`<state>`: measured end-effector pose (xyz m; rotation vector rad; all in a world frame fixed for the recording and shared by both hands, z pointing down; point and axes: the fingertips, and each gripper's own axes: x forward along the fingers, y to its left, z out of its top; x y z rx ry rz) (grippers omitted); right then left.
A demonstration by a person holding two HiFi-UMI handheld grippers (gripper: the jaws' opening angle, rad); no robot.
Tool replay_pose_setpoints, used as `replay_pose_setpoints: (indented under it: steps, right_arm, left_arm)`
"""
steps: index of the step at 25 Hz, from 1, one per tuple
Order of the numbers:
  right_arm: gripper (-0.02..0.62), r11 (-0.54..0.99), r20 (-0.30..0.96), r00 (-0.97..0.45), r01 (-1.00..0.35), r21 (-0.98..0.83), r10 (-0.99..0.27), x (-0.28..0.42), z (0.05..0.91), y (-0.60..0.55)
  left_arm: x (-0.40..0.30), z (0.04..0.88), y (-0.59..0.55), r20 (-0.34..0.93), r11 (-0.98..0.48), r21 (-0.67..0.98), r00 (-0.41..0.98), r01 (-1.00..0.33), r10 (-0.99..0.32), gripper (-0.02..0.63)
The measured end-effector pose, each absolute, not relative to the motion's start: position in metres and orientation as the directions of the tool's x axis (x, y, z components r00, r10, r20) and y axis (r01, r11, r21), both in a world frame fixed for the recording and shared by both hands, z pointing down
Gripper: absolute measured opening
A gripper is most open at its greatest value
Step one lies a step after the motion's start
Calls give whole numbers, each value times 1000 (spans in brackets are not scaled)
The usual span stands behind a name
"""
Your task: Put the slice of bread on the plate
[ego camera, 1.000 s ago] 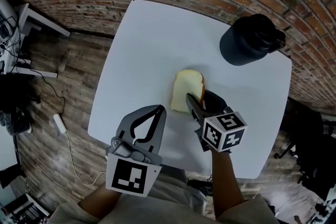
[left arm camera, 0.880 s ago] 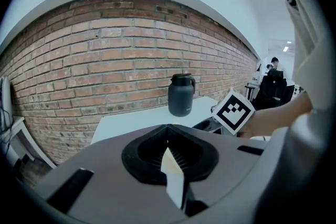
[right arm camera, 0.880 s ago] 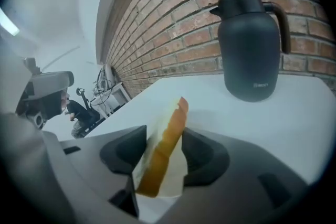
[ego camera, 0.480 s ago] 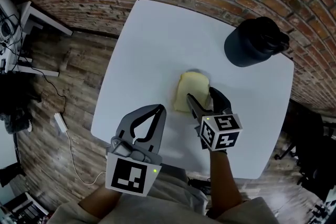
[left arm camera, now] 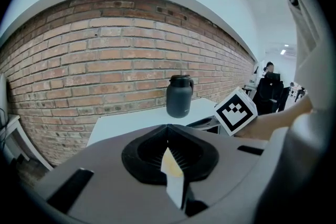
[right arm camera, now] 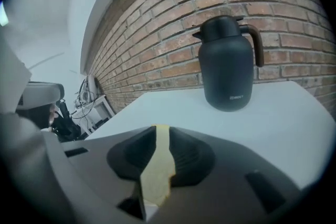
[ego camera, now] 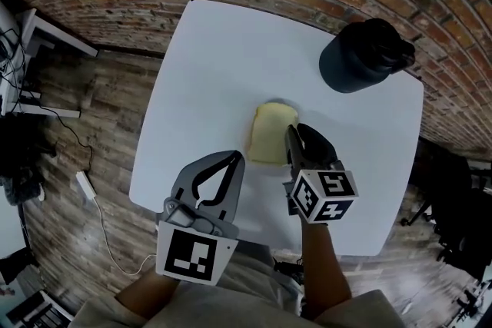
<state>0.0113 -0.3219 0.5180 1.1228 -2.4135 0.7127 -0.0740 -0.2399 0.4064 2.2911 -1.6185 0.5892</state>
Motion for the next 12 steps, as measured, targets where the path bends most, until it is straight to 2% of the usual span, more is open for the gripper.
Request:
replay_pose_setpoints:
  steps: [4, 12]
  right_arm:
    - [12, 568, 473, -631, -770, -290, -615, 7, 499, -321]
    - [8, 592, 337, -640, -768, -244, -691, 11, 438, -303]
  left_arm:
    - [-64, 401, -244, 459, -365, -5, 322, -931, -828, 11]
    - [-42, 379, -238, 407, -413, -5, 375, -911, -833, 11]
